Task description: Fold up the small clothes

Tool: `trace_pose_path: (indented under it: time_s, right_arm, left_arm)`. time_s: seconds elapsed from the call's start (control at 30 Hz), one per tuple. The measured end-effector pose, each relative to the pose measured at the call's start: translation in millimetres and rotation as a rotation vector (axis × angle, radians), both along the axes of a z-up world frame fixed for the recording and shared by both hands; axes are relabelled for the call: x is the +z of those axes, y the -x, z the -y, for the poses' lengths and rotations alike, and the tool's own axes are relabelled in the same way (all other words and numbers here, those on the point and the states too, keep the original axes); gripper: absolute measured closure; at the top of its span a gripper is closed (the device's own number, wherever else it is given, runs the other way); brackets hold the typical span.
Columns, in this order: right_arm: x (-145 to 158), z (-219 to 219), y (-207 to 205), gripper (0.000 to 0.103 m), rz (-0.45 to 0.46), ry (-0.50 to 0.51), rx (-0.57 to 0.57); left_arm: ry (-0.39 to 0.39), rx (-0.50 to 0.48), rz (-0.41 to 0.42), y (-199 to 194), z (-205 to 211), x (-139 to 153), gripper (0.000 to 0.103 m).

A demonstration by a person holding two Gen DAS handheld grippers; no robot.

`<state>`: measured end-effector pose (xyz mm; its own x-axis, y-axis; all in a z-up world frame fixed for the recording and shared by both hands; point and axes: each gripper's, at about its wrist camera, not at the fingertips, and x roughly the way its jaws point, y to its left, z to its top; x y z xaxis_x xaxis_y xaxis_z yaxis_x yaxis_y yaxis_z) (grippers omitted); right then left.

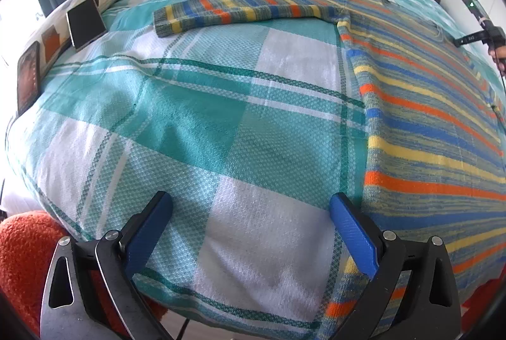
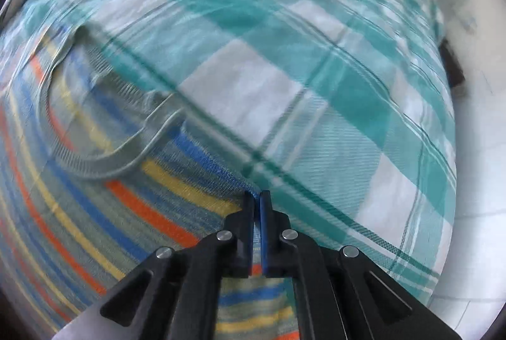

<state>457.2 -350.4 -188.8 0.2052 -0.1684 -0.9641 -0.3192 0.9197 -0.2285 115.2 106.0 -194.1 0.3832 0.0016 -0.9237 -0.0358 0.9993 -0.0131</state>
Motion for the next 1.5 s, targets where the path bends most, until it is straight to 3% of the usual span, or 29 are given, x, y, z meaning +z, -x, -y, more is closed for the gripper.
trace_pose_path:
  time_s: [0.1,0.17,0.27,0.33,0.4,0.5,0.6,0.7,0.8,0.83,0.87,0.93,1.0,1.13,1.23,1.27,1.3,1.5]
  right_arm:
    - [-21.3,-14.2,9.9,0.101,-0.002,0.103,0.060]
    - [-16.2,-10.2,6.6,0.098,0.007,0.086,0.009]
    - [6.9,-10.9,0.1,0.055,0.038,0.147,0.011]
    - [35.1,-30.7,-3.6,0.055,0.084,0.163,0.064]
    - [57.7,-62.5,-9.6,0.055,0.092,0.054,0.122]
    - [75.4,-143.2,-14.6,0.055,0.029,-0.214,0.281]
    - [57.4,-219.6,-18.9,0.052,-0.004,-0.253,0.433]
    - [18.8,-254.8,-44.3,0.052,-0.023,-0.162,0.484]
    - [-13.9,-255.2,-72.7,0.053,-0.085,-0.102,0.463]
    - [-24.1,-252.1,-76.7,0.060,-0.143,-0.106,0.447]
    - [-31.6,-251.8,-77.0,0.098,-0.183,-0.087,0.447]
    - [-28.2,-258.4,-70.1,0.097,-0.138,-0.037,0.508]
    - [-25.4,-257.9,-70.6,0.098,-0.062,0.008,0.498]
    - [-47.5,-260.0,-60.8,0.097,-0.012,0.078,0.486]
    - [-37.2,-253.2,-59.4,0.085,0.042,0.062,0.428]
    - [-28.9,-249.6,-59.4,0.063,0.063,0.059,0.400]
    - [-19.5,-243.7,-59.5,0.048,0.088,0.053,0.377]
    - [49.6,-188.5,-1.0,0.039,0.157,-0.023,0.289]
  left_arm:
    - [0.002,-0.002,-0.002,-1.3,-0.4,-0.3,0.003]
    - [0.007,-0.003,-0.002,-1.7,-1.6,-0.2,0.003]
    - [0.019,-0.007,-0.002,-0.5,-3.4,0.6,0.003]
    - [0.030,-0.006,-0.003,-0.6,-4.9,0.8,0.003]
    - [0.038,-0.006,-0.005,-2.2,-5.6,0.4,0.003]
    - [0.044,-0.010,-0.011,-5.4,-5.6,-0.5,0.002]
    - [0.052,-0.011,-0.015,-6.6,-6.6,-0.6,0.002]
    - [0.055,-0.016,-0.017,-6.5,-7.0,-0.6,0.002]
    - [0.053,-0.021,-0.020,-6.5,-6.3,-1.0,0.002]
    - [0.053,-0.023,-0.022,-6.6,-5.8,-1.3,0.002]
    - [0.053,-0.025,-0.023,-7.0,-5.6,-1.4,0.001]
    - [0.058,-0.026,-0.025,-7.5,-6.2,-1.7,0.001]
    - [0.062,-0.026,-0.027,-8.1,-6.5,-2.0,0.001]
    - [0.056,-0.029,-0.030,-9.5,-6.8,-3.6,0.001]
    - [0.051,-0.033,-0.028,-8.4,-6.9,-3.6,0.001]
    - [0.051,-0.033,-0.027,-7.9,-7.1,-3.5,0.001]
    - [0.051,-0.031,-0.027,-7.6,-7.1,-3.3,0.001]
    - [0.107,0.008,-0.007,-2.9,-15.3,4.3,0.001]
